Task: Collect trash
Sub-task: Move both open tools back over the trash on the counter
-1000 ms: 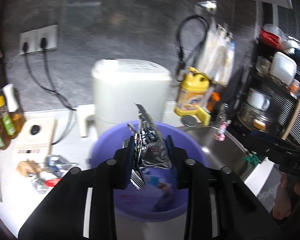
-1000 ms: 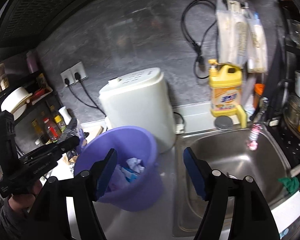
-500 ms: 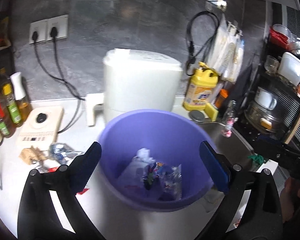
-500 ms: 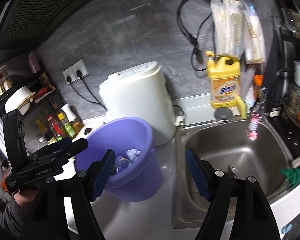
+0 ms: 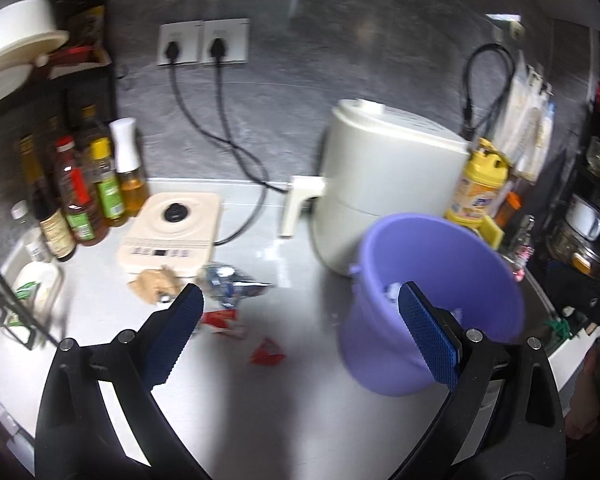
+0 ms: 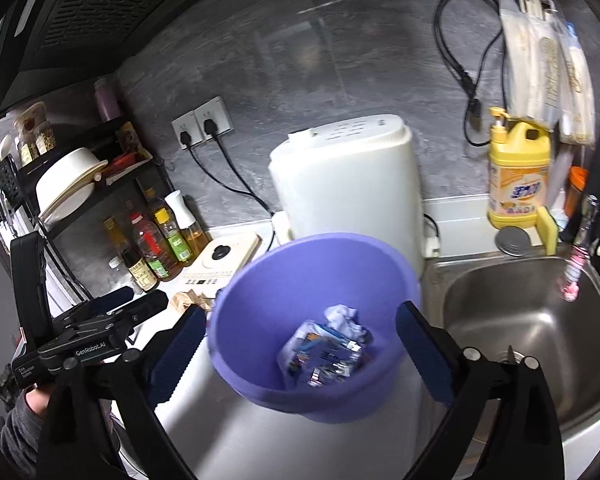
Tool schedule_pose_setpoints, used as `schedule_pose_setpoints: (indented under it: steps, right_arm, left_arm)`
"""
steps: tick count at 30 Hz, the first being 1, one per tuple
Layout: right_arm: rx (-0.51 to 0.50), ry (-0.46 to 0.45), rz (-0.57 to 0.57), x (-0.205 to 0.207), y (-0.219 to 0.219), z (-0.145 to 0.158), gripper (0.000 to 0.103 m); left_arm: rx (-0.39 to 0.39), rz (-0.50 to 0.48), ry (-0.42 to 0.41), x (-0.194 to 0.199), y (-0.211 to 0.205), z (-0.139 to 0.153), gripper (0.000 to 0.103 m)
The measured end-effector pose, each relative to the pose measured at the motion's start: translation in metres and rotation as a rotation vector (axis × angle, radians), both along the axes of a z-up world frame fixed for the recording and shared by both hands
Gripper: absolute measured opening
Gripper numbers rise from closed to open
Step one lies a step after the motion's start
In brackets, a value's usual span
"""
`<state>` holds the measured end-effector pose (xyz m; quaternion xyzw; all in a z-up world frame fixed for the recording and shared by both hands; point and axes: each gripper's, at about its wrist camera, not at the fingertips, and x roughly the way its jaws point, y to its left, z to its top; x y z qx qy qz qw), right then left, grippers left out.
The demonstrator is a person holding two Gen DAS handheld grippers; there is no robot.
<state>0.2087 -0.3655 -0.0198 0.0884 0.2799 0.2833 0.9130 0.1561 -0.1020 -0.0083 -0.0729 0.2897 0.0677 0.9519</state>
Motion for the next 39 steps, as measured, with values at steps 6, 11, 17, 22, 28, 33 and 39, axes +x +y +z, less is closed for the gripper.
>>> schedule_pose_setpoints:
  steps: [6,11,17,22,28,33,39]
  right_arm:
    - [0.008,-0.013,0.045,0.001,0.037,0.006,0.095]
    - [0.002,-0.022,0.075,0.004,0.069,0.008,0.093]
    - [-0.014,-0.018,0.101,0.008,0.105,0.008,0.088]
    - [-0.036,-0.016,0.127,0.008,0.135,0.008,0.082]
    - [-0.061,-0.004,0.146,0.009,0.161,0.007,0.074]
    - [-0.092,0.02,0.155,0.012,0.182,0.001,0.063]
    - [-0.142,0.073,0.159,0.013,0.208,-0.018,0.05]
  left_arm:
    - [0.004,0.058,0.021,-0.012,0.043,-0.004,0.097]
    - [0.006,0.08,0.037,-0.016,0.075,-0.009,0.097]
    - [0.001,0.089,0.044,-0.017,0.105,-0.014,0.097]
    - [-0.007,0.086,0.061,-0.015,0.127,-0.022,0.097]
    - [-0.022,0.068,0.085,-0.01,0.144,-0.037,0.097]
    - [-0.049,0.036,0.103,-0.002,0.156,-0.052,0.097]
    - [-0.088,-0.026,0.134,0.011,0.169,-0.075,0.097]
